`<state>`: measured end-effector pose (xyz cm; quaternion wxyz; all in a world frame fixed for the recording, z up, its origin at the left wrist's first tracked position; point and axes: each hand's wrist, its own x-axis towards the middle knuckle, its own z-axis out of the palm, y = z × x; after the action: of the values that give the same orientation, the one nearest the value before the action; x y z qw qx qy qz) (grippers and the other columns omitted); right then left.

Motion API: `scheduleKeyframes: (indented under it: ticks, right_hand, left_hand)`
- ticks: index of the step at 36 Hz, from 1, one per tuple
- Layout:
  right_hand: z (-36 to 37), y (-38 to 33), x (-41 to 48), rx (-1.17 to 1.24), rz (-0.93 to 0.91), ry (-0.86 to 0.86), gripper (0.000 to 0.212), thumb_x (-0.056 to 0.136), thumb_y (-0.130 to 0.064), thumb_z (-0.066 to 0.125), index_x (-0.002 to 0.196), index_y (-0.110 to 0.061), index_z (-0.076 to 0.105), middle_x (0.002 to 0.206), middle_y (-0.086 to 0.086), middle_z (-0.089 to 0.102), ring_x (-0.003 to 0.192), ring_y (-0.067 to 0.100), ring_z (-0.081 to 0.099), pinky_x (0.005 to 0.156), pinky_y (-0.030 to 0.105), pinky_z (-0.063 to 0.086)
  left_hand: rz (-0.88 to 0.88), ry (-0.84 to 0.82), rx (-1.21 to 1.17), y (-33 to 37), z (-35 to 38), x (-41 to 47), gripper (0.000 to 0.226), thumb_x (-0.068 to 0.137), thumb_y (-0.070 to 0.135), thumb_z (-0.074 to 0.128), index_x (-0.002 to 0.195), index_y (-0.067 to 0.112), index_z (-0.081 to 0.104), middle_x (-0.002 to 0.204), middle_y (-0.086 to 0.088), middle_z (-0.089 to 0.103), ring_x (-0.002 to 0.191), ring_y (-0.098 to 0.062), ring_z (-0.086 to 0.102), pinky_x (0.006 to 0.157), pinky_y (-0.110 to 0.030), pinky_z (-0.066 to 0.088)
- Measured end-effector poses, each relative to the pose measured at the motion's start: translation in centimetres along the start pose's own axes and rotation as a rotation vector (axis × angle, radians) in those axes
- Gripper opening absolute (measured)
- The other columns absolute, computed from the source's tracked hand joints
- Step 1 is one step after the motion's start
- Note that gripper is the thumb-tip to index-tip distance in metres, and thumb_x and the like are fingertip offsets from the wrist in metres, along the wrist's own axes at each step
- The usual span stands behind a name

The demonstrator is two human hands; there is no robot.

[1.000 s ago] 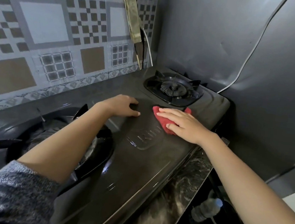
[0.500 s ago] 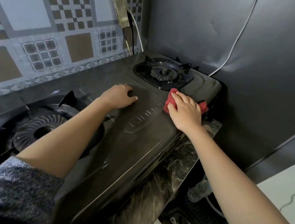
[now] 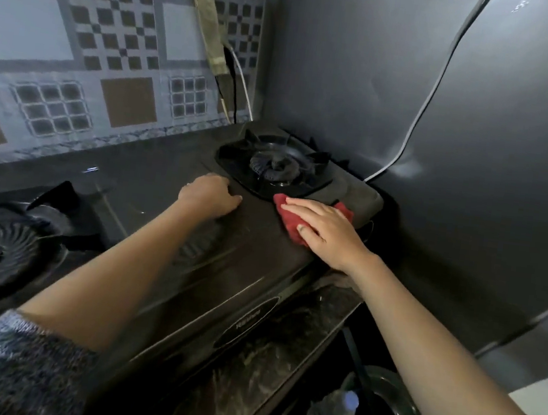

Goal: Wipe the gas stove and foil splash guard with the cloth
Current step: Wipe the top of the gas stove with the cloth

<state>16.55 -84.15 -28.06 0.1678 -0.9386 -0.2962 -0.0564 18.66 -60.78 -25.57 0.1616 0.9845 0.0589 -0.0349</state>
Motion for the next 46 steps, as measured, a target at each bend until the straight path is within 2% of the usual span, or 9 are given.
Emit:
scheduleKeyframes:
  ticks: [7, 11, 14, 17, 22, 27, 33, 39, 46]
  right_hand:
    - [-2.2, 8.1, 1.2, 0.045, -0.09, -0.007, 0.048, 0.088, -0.035, 0.032, 0.134, -0.031, 0.045, 0.142, -0.012, 0.043, 0.131, 0.008, 0.037, 0.108, 0.04, 0.03]
    - [-3.2, 11.6, 2.2, 0.038, -0.137, -0.008, 0.053, 0.085, -0.041, 0.028, 0.134, -0.027, 0.046, 0.14, -0.009, 0.046, 0.129, 0.011, 0.041, 0.107, 0.04, 0.033]
    - [-3.6, 13.6, 3.0, 0.049, -0.113, 0.023, 0.055, 0.084, -0.042, 0.029, 0.133, -0.026, 0.047, 0.139, -0.006, 0.048, 0.129, 0.014, 0.043, 0.106, 0.039, 0.033]
    - [-3.7, 15.0, 3.6, 0.066, -0.095, 0.046, 0.049, 0.085, -0.032, 0.036, 0.131, -0.023, 0.051, 0.139, -0.004, 0.049, 0.128, 0.016, 0.043, 0.107, 0.036, 0.032]
    - [-3.3, 16.4, 5.1, 0.12, 0.024, 0.081, 0.043, 0.088, -0.029, 0.039, 0.129, -0.023, 0.052, 0.141, -0.002, 0.046, 0.131, 0.019, 0.039, 0.11, 0.038, 0.029]
    - [-2.7, 15.3, 5.1, 0.195, 0.265, 0.196, 0.041, 0.092, -0.025, 0.04, 0.132, -0.02, 0.047, 0.142, 0.002, 0.043, 0.128, 0.027, 0.039, 0.106, 0.038, 0.031]
    - [-1.7, 13.5, 2.8, 0.164, 0.398, 0.372, 0.051, 0.088, -0.032, 0.033, 0.134, -0.014, 0.046, 0.143, 0.008, 0.042, 0.129, 0.033, 0.037, 0.105, 0.041, 0.031]
    - [-0.1, 10.4, 0.4, 0.149, 0.36, 0.474, 0.055, 0.085, -0.03, 0.031, 0.132, -0.006, 0.048, 0.142, 0.013, 0.042, 0.132, 0.032, 0.033, 0.111, 0.042, 0.022]
    - [1.4, 4.6, -1.8, 0.091, 0.186, 0.411, 0.061, 0.081, -0.038, 0.026, 0.127, -0.008, 0.054, 0.134, 0.013, 0.052, 0.122, 0.033, 0.046, 0.104, 0.044, 0.032]
  left_hand:
    - [-0.111, 0.032, -0.027, 1.3, 0.3, 0.8, 0.049, 0.089, 0.045, 0.051, 0.128, 0.016, 0.051, 0.135, -0.011, 0.047, 0.119, -0.031, 0.048, 0.103, -0.046, 0.039]
    - [-0.119, 0.066, -0.033, 1.8, 0.4, 0.4, 0.048, 0.09, 0.042, 0.051, 0.132, 0.017, 0.049, 0.137, -0.01, 0.046, 0.119, -0.03, 0.049, 0.098, -0.042, 0.044]
    - [-0.124, 0.096, -0.032, 1.7, 0.7, -0.1, 0.05, 0.09, 0.041, 0.052, 0.134, 0.018, 0.046, 0.139, -0.009, 0.046, 0.121, -0.029, 0.048, 0.099, -0.041, 0.043]
    - [-0.139, 0.124, -0.027, 1.9, 0.9, -0.8, 0.05, 0.091, 0.04, 0.051, 0.136, 0.018, 0.044, 0.141, -0.009, 0.044, 0.124, -0.03, 0.045, 0.102, -0.043, 0.041]
    - [-0.136, 0.165, -0.042, 2.5, 1.3, -2.3, 0.047, 0.09, 0.037, 0.052, 0.131, 0.014, 0.049, 0.135, -0.012, 0.049, 0.122, -0.03, 0.047, 0.102, -0.041, 0.04]
    - [-0.142, 0.22, -0.036, 3.6, 1.7, -5.3, 0.038, 0.09, 0.034, 0.053, 0.123, 0.017, 0.056, 0.126, -0.011, 0.057, 0.113, -0.03, 0.053, 0.094, -0.04, 0.045]
    - [-0.122, 0.324, 0.01, 3.9, 3.3, -10.2, 0.043, 0.091, 0.035, 0.05, 0.129, 0.015, 0.053, 0.14, -0.003, 0.049, 0.125, -0.025, 0.048, 0.101, -0.036, 0.038]
    - [-0.134, 0.487, 0.054, 3.3, 4.8, -15.9, 0.048, 0.089, 0.041, 0.053, 0.125, 0.01, 0.057, 0.134, -0.004, 0.055, 0.124, -0.023, 0.05, 0.101, -0.036, 0.038]
    - [-0.256, 0.546, 0.11, 0.7, 5.9, -21.9, 0.077, 0.078, 0.063, 0.032, 0.121, 0.006, 0.06, 0.132, -0.013, 0.056, 0.124, -0.025, 0.051, 0.102, -0.036, 0.04]
